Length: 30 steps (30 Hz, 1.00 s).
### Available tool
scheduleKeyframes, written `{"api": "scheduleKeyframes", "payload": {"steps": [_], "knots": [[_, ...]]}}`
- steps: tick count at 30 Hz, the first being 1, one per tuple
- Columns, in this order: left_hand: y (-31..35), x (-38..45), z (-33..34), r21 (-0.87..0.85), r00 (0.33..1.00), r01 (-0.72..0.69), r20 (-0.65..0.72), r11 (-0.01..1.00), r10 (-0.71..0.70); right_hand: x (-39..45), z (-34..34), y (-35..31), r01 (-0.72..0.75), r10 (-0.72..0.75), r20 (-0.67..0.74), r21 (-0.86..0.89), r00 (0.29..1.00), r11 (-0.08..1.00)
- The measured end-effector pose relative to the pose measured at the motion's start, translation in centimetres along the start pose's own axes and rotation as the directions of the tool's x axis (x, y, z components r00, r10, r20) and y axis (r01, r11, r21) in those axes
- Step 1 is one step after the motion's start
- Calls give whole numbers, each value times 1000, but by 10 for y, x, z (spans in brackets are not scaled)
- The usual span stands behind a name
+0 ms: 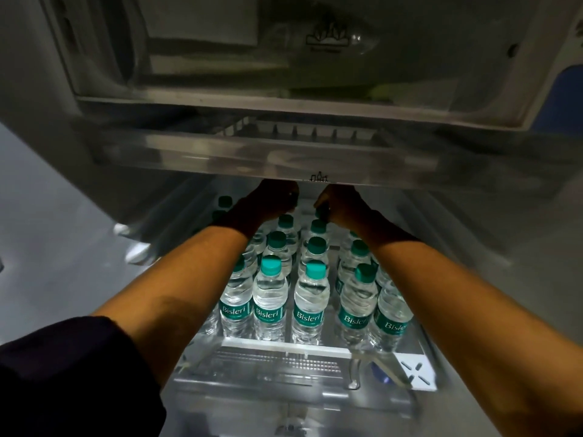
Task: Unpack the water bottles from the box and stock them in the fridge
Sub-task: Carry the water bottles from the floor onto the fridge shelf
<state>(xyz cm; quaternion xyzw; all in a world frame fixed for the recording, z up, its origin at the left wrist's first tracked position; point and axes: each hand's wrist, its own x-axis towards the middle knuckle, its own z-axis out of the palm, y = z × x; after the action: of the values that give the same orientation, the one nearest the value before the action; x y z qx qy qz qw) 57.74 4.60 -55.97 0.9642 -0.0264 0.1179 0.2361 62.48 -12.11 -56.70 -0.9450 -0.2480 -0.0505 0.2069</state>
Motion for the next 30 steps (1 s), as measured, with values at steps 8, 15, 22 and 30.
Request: {"api": "scheduleKeyframes", "payload": {"steps": [8, 15, 22, 30], "knots": [[5, 8, 13, -94, 995, 95, 30, 991, -93, 7, 7, 7, -27, 26, 11, 56, 1000, 998], [13, 10, 17, 15, 992, 112, 57, 994, -113, 11, 13, -4, -139, 141, -67, 30, 988, 990], [8, -22, 9, 69, 996, 43, -85, 997, -37, -7, 17, -2, -94, 96, -62, 36, 993, 995], [18, -67, -10, 155, 974, -72, -200, 985, 103, -48, -5, -14, 18, -16, -236, 5, 972, 1000]]}}
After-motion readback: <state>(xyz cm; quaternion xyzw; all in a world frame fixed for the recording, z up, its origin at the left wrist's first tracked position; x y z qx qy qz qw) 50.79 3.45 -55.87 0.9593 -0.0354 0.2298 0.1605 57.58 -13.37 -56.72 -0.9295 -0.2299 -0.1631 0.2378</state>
